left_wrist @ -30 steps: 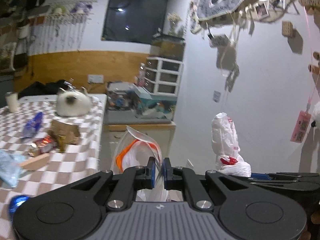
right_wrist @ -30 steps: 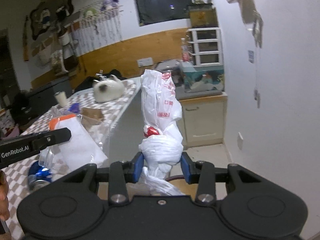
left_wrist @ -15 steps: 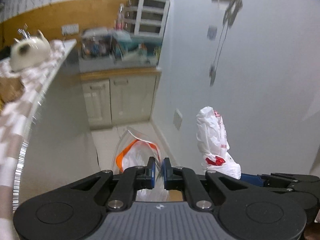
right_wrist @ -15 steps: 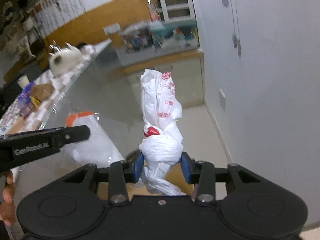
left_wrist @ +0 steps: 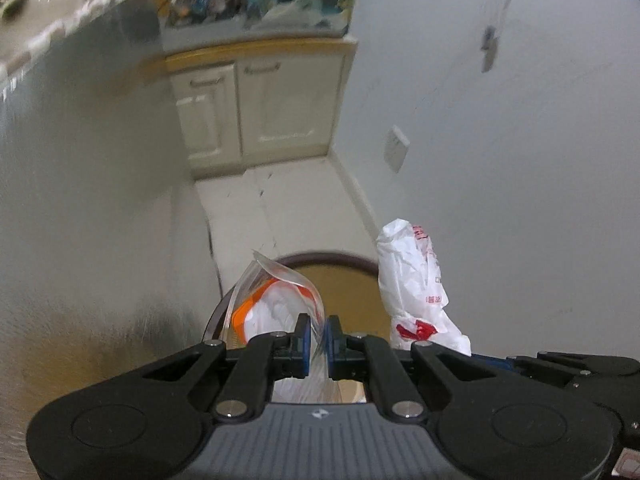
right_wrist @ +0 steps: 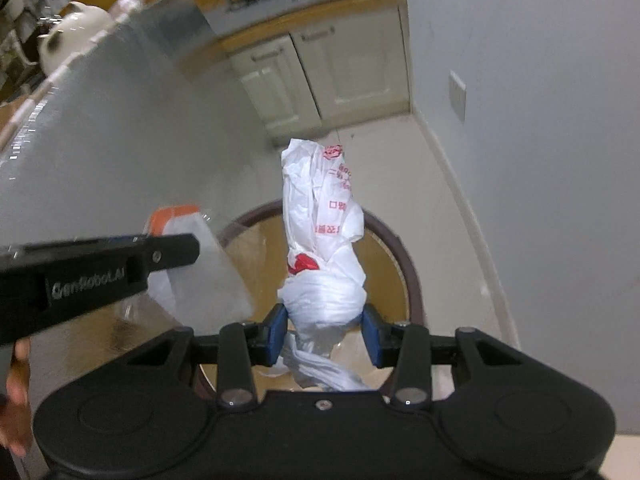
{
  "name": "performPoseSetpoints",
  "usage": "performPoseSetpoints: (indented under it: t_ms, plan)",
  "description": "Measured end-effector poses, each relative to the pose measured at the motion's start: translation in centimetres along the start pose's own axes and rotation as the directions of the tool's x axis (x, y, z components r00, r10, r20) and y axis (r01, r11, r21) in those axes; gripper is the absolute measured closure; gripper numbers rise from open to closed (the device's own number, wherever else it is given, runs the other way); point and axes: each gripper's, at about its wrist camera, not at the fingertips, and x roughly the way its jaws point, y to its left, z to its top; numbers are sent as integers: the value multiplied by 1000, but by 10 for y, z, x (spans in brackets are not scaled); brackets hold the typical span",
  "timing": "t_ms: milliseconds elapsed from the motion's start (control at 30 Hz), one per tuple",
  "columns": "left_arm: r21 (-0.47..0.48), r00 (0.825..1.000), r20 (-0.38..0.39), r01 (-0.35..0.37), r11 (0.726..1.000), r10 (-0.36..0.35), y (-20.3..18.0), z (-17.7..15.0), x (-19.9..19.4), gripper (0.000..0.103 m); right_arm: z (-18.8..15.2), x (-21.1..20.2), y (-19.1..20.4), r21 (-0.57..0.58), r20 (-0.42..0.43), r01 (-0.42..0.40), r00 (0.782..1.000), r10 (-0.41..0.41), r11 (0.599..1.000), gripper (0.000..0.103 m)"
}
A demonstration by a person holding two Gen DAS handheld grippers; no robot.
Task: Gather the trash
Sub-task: 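Carry both bags over the tan wastebasket with both tools, then open both tools to drop the bags into the wastebasket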
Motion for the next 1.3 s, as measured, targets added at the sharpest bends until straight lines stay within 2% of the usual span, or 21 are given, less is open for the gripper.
performPoseSetpoints:
  t_ms: [133, 433, 667, 1000, 1067, 1200, 1300]
  plan:
    - [-17, 998, -57, -20, 1000, 19, 10, -5, 19, 95, -5, 27, 3, 3, -63, -5, 998, 5, 1000, 62]
    - [-4, 992, -103, -74, 997, 73, 13, -11, 51, 95, -7, 69, 9, 1, -152, 24, 988, -23, 1000, 62]
    - [47, 988, -136, -64, 997, 70, 5, -14, 66, 94, -5, 90, 13, -29, -213, 71, 974, -76, 997, 62]
    - [54, 983, -161, -85, 995, 92, 1, -21, 82, 91, -5, 98, 12, -42, -209, 57, 976, -64, 998, 59]
    - [60, 982, -163, -86, 994, 95, 0, -23, 83, 91, -7, 92, 9, -46, -204, 50, 977, -58, 998, 54]
    - [59, 978, -180, -92, 994, 101, 2, -26, 86, 79, -8, 85, 8, -74, -201, 50, 977, -64, 996, 52]
    - [53, 977, -191, -91, 995, 99, 2, -27, 88, 78, -8, 84, 6, -77, -201, 54, 977, -68, 996, 49]
